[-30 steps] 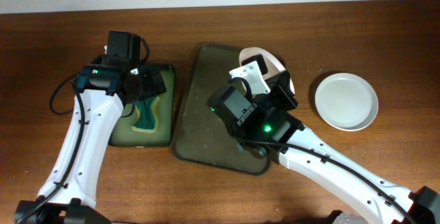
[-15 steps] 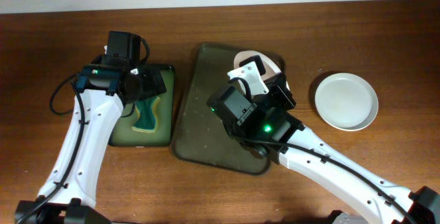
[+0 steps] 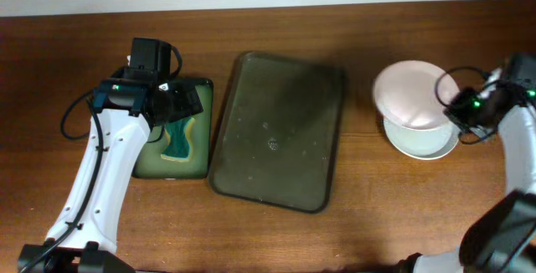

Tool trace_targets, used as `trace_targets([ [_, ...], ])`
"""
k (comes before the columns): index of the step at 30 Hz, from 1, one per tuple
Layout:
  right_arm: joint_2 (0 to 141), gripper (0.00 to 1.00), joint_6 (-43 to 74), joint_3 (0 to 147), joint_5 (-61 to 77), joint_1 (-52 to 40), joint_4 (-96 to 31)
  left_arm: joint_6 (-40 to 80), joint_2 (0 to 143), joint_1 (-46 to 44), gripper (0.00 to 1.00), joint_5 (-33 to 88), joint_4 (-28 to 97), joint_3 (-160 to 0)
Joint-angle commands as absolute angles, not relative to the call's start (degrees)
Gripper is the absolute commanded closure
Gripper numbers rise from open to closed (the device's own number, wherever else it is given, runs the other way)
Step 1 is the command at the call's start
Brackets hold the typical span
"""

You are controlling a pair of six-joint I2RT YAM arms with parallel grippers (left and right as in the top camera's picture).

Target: Clean dirty plates on tray and stack at the side

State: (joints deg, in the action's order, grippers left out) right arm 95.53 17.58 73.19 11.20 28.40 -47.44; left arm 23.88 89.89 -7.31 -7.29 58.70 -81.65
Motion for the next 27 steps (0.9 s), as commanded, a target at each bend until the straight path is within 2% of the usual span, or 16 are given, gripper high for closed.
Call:
trace_targets([
  [1,104.97,0.96,17.65,73.52,13.76,34.54,-48.16,24.82,89.54,-7.33,0.01,-7.11,58.65,-82.43],
  [4,109.43,0.96,16.8,73.54,16.4,35.4,-48.62,24.82,89.54,-7.33,0.01,-7.11,58.65,-82.46],
  [5,109.34,0.93,15.0,73.52,18.61,35.07,-48.77,24.8,89.54,-7.33,0.01,-7.11,58.65,-82.46],
  [6,108.9,0.54,15.07,73.58,19.77,34.5,-50.7,24.82,89.54,-7.33,0.01,-7.11,58.65,-82.46],
  [8,105.69,0.53,14.79,73.58,19.97,33.3,-52.34,24.8,89.54,-7.33,0.01,-7.11,58.65,-82.43],
  [11,89.89,0.49,12.23,73.56,19.94,24.21,-54.33,24.8,89.54,-7.33,0.01,-7.11,58.65,-82.46],
  [14,73.69,0.46,7.6,73.56,19.86,2.72,-54.02,24.82,89.54,-7.33,0.0,-7.11,58.65,-82.46],
  [16,71.55,0.44,7.46,73.56,18.63,-8.01,-54.0,24.8,89.54,-7.33,0.01,-7.11,58.65,-82.46],
  [17,71.75,0.02,7.46,73.56,18.61,-13.13,-54.02,24.8,89.54,-7.33,0.01,-7.11,58.65,-82.46],
  [19,74.11,0.02,6.11,73.56,17.63,-22.74,-54.28,24.8,89.54,-7.33,0.01,-7.11,58.65,-82.46],
  [21,75.96,0.02,3.84,73.52,13.47,-25.56,-56.05,24.82,89.54,-7.33,0.01,-7.11,58.65,-82.46],
  [27,74.65,0.02,3.16,73.65,10.81,-24.32,-57.25,24.82,89.54,-7.33,0.0,-7.11,58.65,-82.46],
])
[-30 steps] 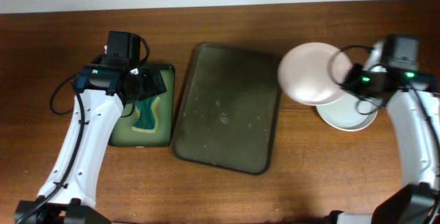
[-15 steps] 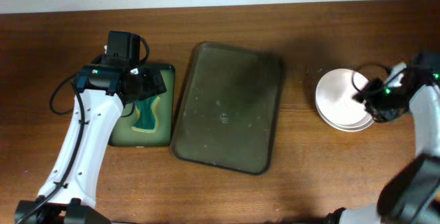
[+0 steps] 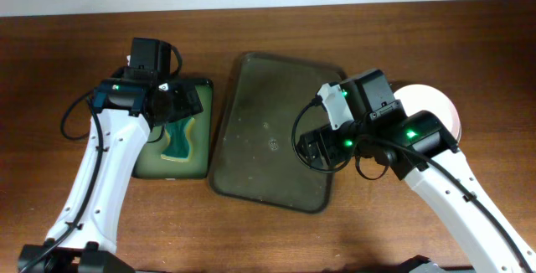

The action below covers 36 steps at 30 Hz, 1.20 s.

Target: Clean dirty plates on tray and stack at the side

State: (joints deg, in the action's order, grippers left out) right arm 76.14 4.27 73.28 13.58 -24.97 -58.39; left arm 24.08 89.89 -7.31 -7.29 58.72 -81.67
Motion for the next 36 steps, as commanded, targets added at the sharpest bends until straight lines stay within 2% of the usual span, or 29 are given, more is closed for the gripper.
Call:
trace_targets([
  [1,71.83,0.02,3.11,73.65,9.43,-23.09,-55.07,24.82,89.54,-7.33,0.01,-7.11,58.65,-82.46],
  [6,49.39,0.02,-5.13,66.48,-3.49,-20.58,-46.11,24.8,89.54,-7.33,0.01,-7.11,58.65,-82.46],
  [11,23.18,0.02,-5.08,31.64,4.95,-12.03,-23.77,24.8,89.54,-7.33,0.0,-7.11,58.65,-82.43],
  [13,10.0,0.02,-1.13,18.9,5.58,-8.71,-21.58,24.8,89.54,-7.33,0.01,-7.11,58.65,-82.46],
  [15,1.19,0.02,1.39,12.12,5.63,-6.15,-21.52,24.82,89.54,-7.33,0.01,-7.11,58.65,-82.43],
  [18,0.19,0.02,2.22,6.72,5.58,-4.84,-14.9,24.82,89.54,-7.33,0.01,-7.11,58.65,-82.43],
  [19,0.19,0.02,2.22,2.59,5.58,-4.84,-6.15,24.82,89.54,-7.33,0.01,-7.11,58.65,-82.46],
  [20,0.19,0.02,2.2,0.36,5.54,-4.84,-3.07,24.8,89.54,-7.33,0.0,-7.11,58.65,-82.46],
  [32,0.25,0.02,2.2,0.32,5.56,-4.84,-3.86,24.8,89.54,-7.31,0.01,-7.14,58.65,-82.46],
  [36,0.25,0.02,2.2,0.32,5.56,-4.84,-3.86,24.58,88.58,-7.4,0.01,-10.61,63.0,-81.32],
])
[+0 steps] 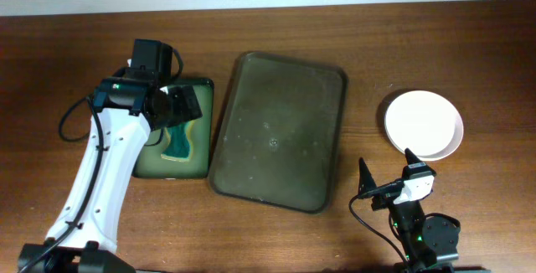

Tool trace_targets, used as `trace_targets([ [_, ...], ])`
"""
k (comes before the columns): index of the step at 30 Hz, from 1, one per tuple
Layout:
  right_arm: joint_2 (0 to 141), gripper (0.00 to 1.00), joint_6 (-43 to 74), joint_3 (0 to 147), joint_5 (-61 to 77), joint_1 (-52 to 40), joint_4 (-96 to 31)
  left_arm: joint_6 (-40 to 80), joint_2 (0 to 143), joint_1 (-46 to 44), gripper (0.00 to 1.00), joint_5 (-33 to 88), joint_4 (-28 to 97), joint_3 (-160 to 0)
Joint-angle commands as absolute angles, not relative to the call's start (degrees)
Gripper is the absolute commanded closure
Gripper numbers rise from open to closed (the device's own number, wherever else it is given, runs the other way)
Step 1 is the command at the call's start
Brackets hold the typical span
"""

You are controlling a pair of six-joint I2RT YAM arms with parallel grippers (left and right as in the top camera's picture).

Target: Clean dirty plates on tray and stack at the side

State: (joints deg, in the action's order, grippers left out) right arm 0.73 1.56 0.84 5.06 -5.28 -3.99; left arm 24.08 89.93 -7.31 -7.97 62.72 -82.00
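The dark tray [279,131] lies bare in the middle of the table, with no plate on it. White plates [423,124] lie flat in a stack to its right. My right gripper [386,169] is drawn back at the table's front edge, below the stack, fingers spread open and holding nothing. My left gripper [181,104] hovers over the top of a small green dish [149,162] left of the tray. In the dish lies a teal and yellow sponge [177,141]. How the left jaws stand does not show.
A wall runs along the far edge of the wooden table [75,47]. The left arm's white links slant from the front left corner up to the green dish.
My right arm was stretched over the tray's right edge, covering part of the plates. Now it is back at the front edge, open, and the whole stack shows. The left arm has hardly moved.
First my right gripper was at the right edge against a tilted plate resting on the stack. Then it was above the tray's right side. Now it is withdrawn and open, with the plates lying flat. My left gripper stayed over the sponge dish throughout.
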Motion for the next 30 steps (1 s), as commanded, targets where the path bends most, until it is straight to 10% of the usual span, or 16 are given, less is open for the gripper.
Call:
trace_targets([
  [1,0.25,0.02,2.22,0.32,5.56,-4.84,-3.86,24.56,86.37,-7.84,0.01,-12.05,61.06,-79.68],
  [12,0.25,0.02,2.2,0.32,5.56,-4.84,-3.86,19.59,30.72,-7.7,0.0,-12.93,7.95,-21.56],
  [20,0.25,0.02,2.2,0.32,5.56,-4.84,-3.86,19.66,0.05,-3.2,0.01,-12.21,4.84,-6.15],
  [30,0.25,0.02,2.2,0.32,5.56,-4.84,-3.86,19.2,0.3,-3.2,0.01,-11.81,3.53,-0.47],
])
